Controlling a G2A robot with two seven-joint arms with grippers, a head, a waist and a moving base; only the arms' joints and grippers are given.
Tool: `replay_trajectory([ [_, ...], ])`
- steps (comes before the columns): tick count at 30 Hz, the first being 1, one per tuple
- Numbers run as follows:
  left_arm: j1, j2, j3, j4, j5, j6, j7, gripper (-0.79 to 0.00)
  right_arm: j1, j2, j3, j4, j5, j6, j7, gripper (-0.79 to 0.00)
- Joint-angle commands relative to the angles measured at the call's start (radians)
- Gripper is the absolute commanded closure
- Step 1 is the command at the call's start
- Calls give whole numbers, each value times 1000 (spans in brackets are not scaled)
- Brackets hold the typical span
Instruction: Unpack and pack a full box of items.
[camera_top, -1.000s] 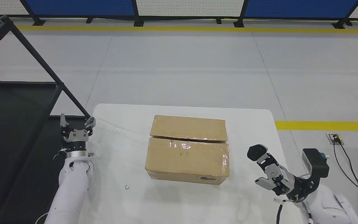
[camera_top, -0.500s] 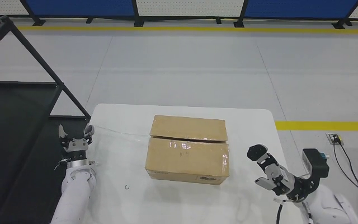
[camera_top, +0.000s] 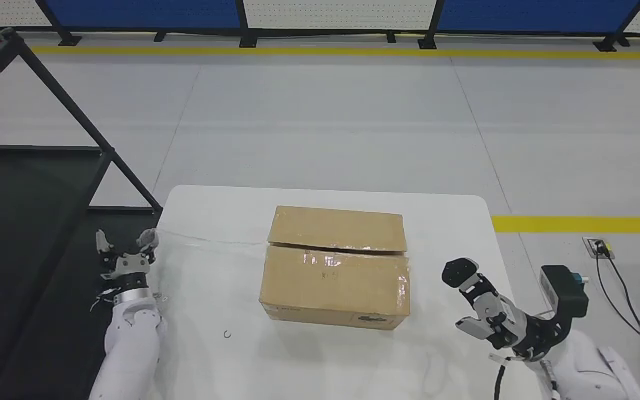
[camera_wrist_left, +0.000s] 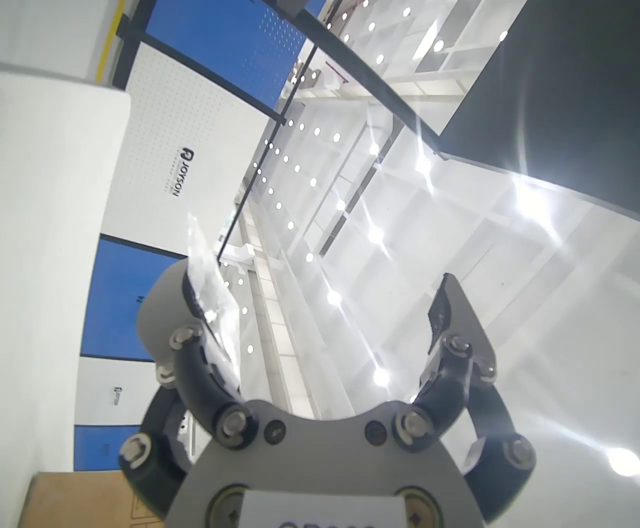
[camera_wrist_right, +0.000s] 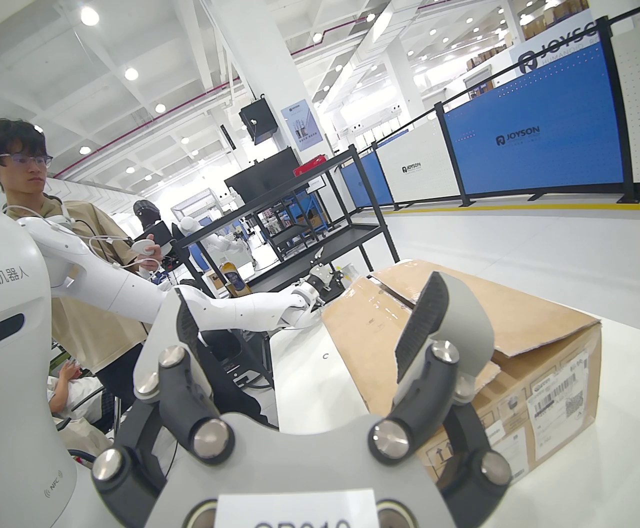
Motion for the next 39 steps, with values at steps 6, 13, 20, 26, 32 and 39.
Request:
replay_trajectory([
  [6, 10, 8, -10, -12, 54, -10, 119, -785, 0, 0, 0, 0, 0, 0, 0, -785],
  [13, 18, 11, -23, -11, 69, -1, 188, -785, 0, 0, 0, 0, 0, 0, 0, -785],
  [20, 23, 12, -34, -12, 77, -6, 237, -785, 0, 0, 0, 0, 0, 0, 0, -785],
  [26, 26, 10, -43, -10, 80, -28, 286, -785, 0, 0, 0, 0, 0, 0, 0, -785],
  [32, 27, 8, -49, -11, 86, -47, 328, -785, 0, 0, 0, 0, 0, 0, 0, -785],
  [39, 45, 5, -47, -38, 115, -81, 327, -785, 0, 0, 0, 0, 0, 0, 0, -785],
])
